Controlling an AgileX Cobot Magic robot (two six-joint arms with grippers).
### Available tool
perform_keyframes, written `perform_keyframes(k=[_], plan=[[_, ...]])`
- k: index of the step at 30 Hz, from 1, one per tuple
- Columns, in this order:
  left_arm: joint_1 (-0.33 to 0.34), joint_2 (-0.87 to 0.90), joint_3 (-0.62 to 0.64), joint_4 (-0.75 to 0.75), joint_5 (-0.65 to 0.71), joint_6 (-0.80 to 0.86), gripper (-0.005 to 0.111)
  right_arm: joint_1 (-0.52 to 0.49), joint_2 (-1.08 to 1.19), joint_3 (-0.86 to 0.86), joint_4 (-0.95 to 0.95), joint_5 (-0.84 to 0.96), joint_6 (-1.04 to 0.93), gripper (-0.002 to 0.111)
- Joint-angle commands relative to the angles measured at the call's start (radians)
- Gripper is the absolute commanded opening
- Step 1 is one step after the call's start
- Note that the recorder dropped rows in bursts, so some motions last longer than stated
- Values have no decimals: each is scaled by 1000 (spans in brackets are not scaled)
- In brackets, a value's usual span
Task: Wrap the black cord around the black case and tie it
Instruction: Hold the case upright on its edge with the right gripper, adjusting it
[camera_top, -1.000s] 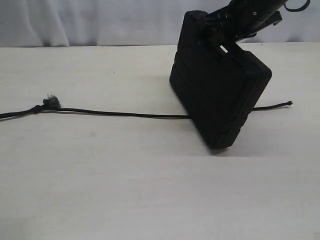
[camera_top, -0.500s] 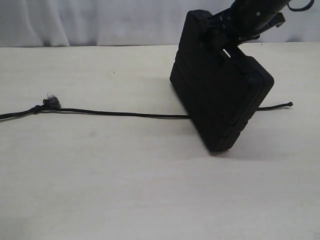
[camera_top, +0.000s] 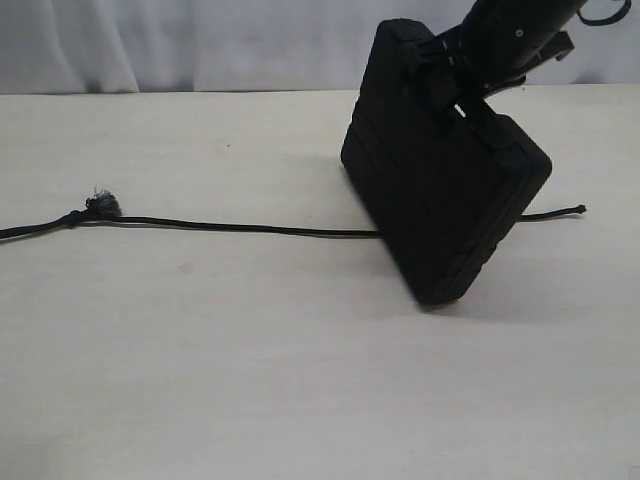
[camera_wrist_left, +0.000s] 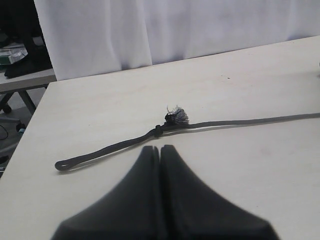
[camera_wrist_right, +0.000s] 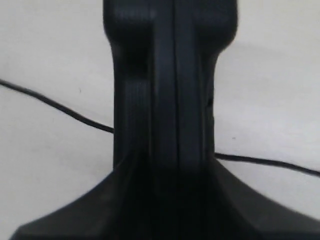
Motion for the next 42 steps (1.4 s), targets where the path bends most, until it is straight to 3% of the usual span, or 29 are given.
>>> perform_keyframes(k=[1,42], plan=[[-7,-3,2,-8,-13,-1,0,1,10,11,-14,40,-7,37],[-7,-3,2,-8,-11,-1,0,1,-25,-58,11,55,-2,37]])
